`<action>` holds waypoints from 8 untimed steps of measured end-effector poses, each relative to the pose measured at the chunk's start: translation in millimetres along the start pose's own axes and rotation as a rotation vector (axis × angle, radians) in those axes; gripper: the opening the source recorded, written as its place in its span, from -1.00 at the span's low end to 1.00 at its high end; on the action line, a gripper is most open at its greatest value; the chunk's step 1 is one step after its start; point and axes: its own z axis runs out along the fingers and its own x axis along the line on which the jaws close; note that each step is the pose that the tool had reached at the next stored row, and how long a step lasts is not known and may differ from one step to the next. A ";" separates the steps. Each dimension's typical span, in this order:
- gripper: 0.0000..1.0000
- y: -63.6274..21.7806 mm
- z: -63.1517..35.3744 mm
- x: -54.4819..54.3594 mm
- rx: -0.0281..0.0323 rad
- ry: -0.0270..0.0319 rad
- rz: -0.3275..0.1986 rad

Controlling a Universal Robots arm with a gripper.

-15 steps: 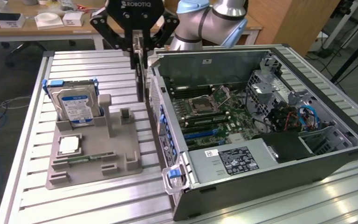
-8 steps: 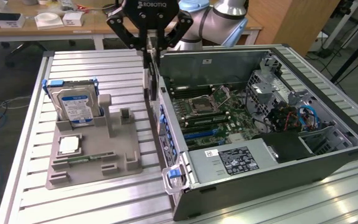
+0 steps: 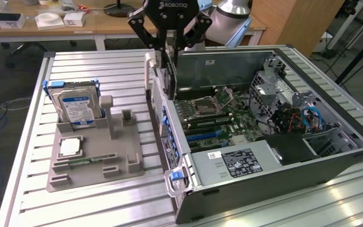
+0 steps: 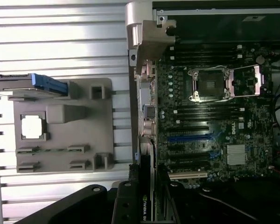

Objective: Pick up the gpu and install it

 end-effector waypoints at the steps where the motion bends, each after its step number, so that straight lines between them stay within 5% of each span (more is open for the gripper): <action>1: -0.47 0.2 0.2 -3.4 -0.0001 -0.0001 0.000; 8: -0.47 2.0 0.9 -29.0 -0.0001 0.0000 -0.002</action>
